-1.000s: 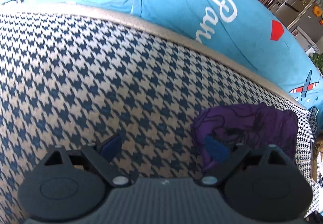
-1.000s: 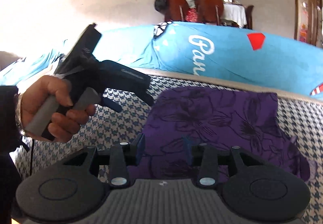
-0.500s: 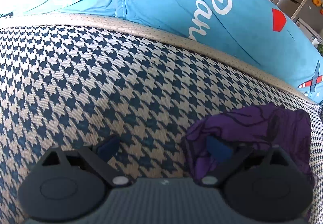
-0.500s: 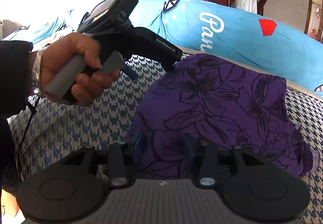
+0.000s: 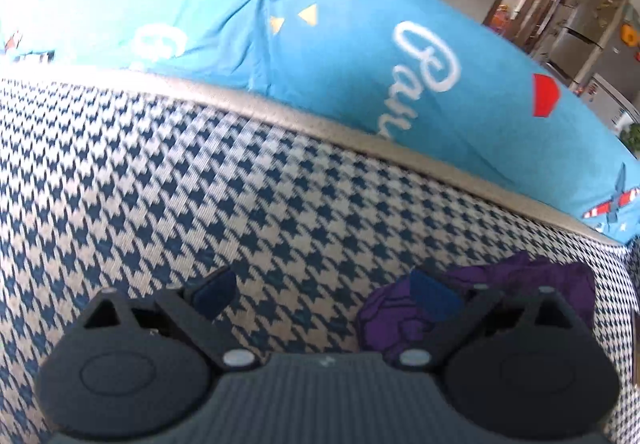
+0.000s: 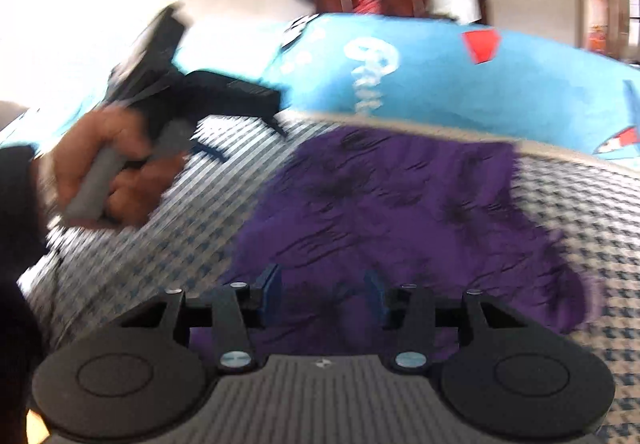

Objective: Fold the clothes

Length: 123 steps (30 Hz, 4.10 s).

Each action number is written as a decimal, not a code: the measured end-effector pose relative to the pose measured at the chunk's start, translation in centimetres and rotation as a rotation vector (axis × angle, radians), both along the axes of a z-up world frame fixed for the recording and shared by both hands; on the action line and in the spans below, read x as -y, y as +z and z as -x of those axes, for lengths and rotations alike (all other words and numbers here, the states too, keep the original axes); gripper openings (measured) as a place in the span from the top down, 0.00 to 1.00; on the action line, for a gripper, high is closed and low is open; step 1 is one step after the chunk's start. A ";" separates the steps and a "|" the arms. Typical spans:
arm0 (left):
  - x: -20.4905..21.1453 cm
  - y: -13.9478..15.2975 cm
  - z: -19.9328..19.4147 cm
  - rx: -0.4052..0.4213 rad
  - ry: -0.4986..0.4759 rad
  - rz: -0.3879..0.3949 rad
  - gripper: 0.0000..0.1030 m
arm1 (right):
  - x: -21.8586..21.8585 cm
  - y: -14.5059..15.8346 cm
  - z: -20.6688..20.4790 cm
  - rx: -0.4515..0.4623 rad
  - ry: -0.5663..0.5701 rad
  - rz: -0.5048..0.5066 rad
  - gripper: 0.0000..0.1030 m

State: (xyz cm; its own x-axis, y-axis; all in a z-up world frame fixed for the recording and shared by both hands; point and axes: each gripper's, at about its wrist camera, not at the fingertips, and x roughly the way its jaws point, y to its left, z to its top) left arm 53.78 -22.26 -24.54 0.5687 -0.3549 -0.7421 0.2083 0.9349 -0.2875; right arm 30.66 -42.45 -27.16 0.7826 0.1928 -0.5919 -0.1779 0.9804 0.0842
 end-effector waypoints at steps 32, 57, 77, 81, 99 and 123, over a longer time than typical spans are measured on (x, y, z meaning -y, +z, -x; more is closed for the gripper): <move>4.3 -2.0 1.5 0.020 -0.111 -0.069 0.00 | 10.1 -3.3 -10.9 -0.021 -0.374 -0.146 0.56; 3.7 1.3 8.1 0.034 -0.263 -0.042 0.00 | 9.9 2.0 -2.8 -0.001 -0.411 -0.126 0.47; 3.7 -2.2 16.3 -0.021 -0.314 -0.083 0.00 | 8.9 -2.3 0.1 -0.234 -0.373 0.064 0.46; 3.5 -3.0 17.0 -0.019 -0.307 -0.089 0.00 | 8.8 -2.9 -0.3 -0.245 -0.406 0.103 0.38; 0.7 -0.4 17.1 0.035 -0.325 -0.041 0.00 | 11.4 -0.4 1.9 -0.143 -0.442 -0.141 0.35; -0.3 -1.1 9.8 -0.115 -0.298 0.019 0.00 | 13.3 -2.9 0.7 -0.230 -0.429 -0.382 0.34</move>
